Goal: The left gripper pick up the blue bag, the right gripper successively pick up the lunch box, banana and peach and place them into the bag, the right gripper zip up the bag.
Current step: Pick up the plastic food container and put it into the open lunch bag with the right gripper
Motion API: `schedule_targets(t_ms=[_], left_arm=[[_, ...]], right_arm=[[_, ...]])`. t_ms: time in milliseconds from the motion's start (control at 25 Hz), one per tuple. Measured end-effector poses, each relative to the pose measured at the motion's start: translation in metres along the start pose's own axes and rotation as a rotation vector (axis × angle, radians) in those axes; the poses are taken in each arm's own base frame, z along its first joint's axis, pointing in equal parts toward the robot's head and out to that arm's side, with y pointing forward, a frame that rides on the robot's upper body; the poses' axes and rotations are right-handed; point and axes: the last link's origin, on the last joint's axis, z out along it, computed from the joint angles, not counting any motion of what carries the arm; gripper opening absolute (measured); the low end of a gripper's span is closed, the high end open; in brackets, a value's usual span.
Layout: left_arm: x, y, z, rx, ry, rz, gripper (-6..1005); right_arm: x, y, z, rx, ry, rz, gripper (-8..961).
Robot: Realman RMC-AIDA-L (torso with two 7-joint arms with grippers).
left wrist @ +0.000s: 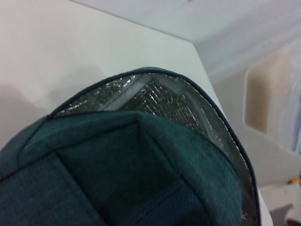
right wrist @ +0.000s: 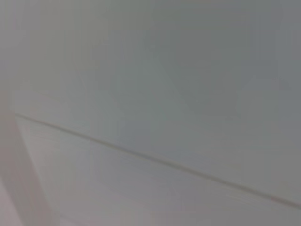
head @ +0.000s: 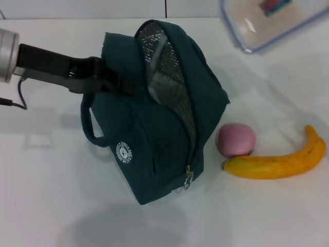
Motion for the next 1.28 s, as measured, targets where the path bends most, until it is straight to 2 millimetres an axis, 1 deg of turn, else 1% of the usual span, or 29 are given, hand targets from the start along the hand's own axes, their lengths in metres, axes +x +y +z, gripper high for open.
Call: schedule_targets(t_ms=[40, 160, 240, 280, 320, 480, 600, 800, 1000, 1280], left_arm=[[0.001, 0.002, 0.002, -0.003, -0.012, 0.009, 35], [0.001, 0.006, 0.008, -0.004, -0.046, 0.027, 35], [0.000, 0.008, 0.011, -0.002, -0.065, 0.036, 35], [0.001, 0.009, 0.012, -0.003, -0.072, 0.041, 35], [0.001, 0.010, 0.013, -0.005, -0.078, 0.044, 35], [0.000, 0.011, 0.016, -0.009, -0.091, 0.048, 35], [0.000, 0.011, 0.017, -0.010, -0.091, 0.052, 35], [-0.002, 0.009, 0.015, -0.011, -0.084, 0.045, 35], [-0.002, 0.008, 0.015, -0.010, -0.081, 0.045, 35], [-0.001, 0.008, 0.015, -0.008, -0.078, 0.047, 36]], right_arm=[[0.000, 0.000, 0.000, 0.000, 0.000, 0.000, 99], [0.011, 0.000, 0.026, -0.040, 0.063, 0.035, 100], [0.017, 0.000, 0.039, -0.057, 0.098, 0.052, 100], [0.023, 0.000, 0.050, -0.068, 0.133, 0.069, 101], [0.023, 0.000, 0.050, -0.068, 0.133, 0.069, 101], [0.032, -0.002, 0.062, -0.062, 0.183, 0.086, 102], [0.036, -0.008, 0.064, -0.020, 0.200, 0.085, 103], [0.043, -0.023, 0.058, 0.085, 0.233, 0.070, 104], [0.052, -0.034, 0.054, 0.165, 0.291, 0.062, 106], [0.065, -0.042, 0.062, 0.219, 0.404, 0.043, 108]])
